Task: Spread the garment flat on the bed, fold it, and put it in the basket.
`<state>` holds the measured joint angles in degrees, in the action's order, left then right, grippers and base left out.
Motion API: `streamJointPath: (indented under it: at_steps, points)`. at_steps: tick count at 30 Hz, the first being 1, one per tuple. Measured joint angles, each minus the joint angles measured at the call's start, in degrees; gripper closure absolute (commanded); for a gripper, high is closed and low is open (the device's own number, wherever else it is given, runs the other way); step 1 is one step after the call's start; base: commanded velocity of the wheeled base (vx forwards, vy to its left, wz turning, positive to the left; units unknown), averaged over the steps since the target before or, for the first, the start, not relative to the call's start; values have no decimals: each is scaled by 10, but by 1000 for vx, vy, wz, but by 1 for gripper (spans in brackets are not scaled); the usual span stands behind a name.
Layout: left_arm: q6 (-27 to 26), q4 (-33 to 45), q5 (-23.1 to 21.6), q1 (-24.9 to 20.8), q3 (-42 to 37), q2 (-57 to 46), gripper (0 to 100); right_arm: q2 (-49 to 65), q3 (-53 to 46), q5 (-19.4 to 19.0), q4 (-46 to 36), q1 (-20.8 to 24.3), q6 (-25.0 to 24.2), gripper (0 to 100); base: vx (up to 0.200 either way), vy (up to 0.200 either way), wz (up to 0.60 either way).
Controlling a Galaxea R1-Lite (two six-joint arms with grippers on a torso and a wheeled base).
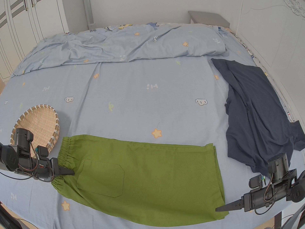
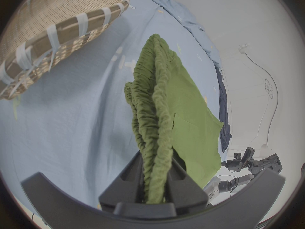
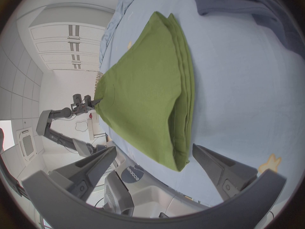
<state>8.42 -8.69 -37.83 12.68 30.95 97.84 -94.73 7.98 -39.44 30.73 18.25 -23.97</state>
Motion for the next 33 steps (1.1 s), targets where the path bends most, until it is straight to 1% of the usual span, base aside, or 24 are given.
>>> streamJointPath:
  at_steps: [3,5,8,12,14,19,21,23,25,27,30,33]
  points:
    - [-10,34,4,1,4,-32,100,7,8,7,3,-18,-3,0,0,0,0]
    - [-18,78,11,2,13,-59,100,20,22,13,2,-35,-10,0,0,0,0]
    - [-31,153,19,4,34,-100,100,48,63,26,-9,-58,-20,0,0,0,0]
    - [-61,226,28,10,70,-147,100,93,131,48,-45,-75,-27,0,0,0,0]
    - [-87,240,29,21,82,-164,100,111,155,51,-66,-80,-28,0,0,0,0]
    - [-174,252,33,77,99,-187,100,140,195,60,-102,-87,-29,0,0,0,0]
    - [-186,256,35,91,103,-191,100,148,203,62,-109,-89,-29,0,0,0,0]
    - [-188,258,38,95,105,-195,100,156,209,63,-112,-89,-29,0,0,0,0]
    - [-185,258,47,86,106,-199,100,163,213,63,-114,-89,-29,0,0,0,0]
    - [-179,258,63,65,110,-204,100,170,215,63,-115,-89,-29,0,0,0,0]
    - [-158,259,99,13,118,-214,100,179,217,63,-118,-89,-29,0,0,0,0]
    - [-119,260,142,-52,134,-223,100,185,219,63,-120,-89,-29,0,0,0,0]
